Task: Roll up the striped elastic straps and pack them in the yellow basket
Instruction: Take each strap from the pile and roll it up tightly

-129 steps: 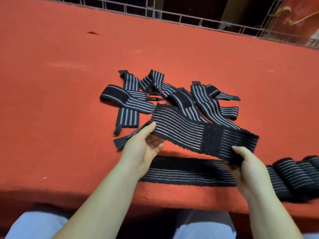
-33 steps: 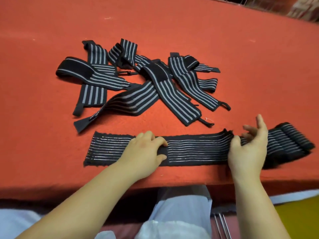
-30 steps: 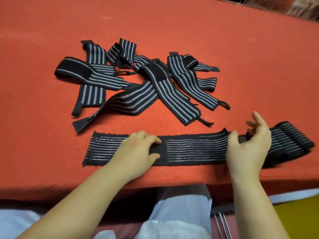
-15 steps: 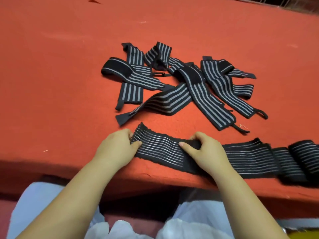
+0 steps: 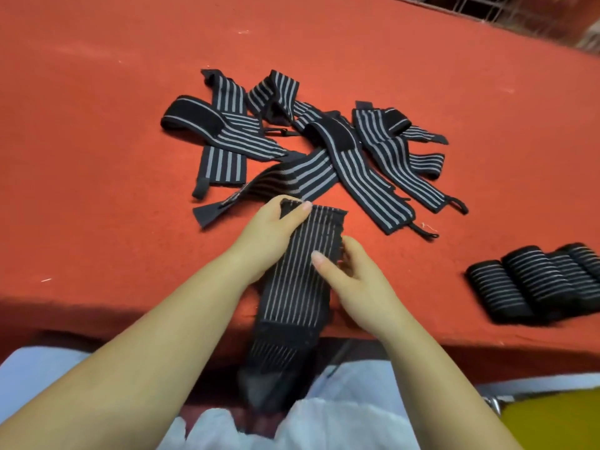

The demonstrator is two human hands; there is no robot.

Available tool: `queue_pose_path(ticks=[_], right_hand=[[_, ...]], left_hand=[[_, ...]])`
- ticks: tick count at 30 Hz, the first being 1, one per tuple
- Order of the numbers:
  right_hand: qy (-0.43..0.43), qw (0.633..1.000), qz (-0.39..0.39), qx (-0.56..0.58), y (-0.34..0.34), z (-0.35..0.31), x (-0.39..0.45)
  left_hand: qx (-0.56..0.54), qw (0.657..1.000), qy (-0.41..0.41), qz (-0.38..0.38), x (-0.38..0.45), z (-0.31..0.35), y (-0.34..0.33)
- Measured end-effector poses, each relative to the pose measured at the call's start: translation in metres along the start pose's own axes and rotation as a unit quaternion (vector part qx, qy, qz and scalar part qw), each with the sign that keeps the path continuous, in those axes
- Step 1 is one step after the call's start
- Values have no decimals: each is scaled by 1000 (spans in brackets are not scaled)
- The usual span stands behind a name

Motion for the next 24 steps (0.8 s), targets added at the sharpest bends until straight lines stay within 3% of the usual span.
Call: queue_pose_path(ticks=[6, 17, 24], right_hand=[[-56, 988, 82, 122, -17, 5, 23], [-60, 964, 64, 252, -11, 21, 27], [-54, 958, 64, 275, -11, 23, 26]], left_hand=[[-23, 1000, 1, -18, -7, -22, 3], [-94, 994, -34, -49, -9, -26, 2], [-127, 989, -33, -73, -14, -23, 4]])
Point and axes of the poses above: each hand's wrist, its own x-axis towards the middle knuckle, its own y-axis out of the back of the hand, z = x × y, the point moved 4 cm from there along x, towards the middle knuckle, and after that the axes turned 14 degrees about z, right-handed, at the moved point
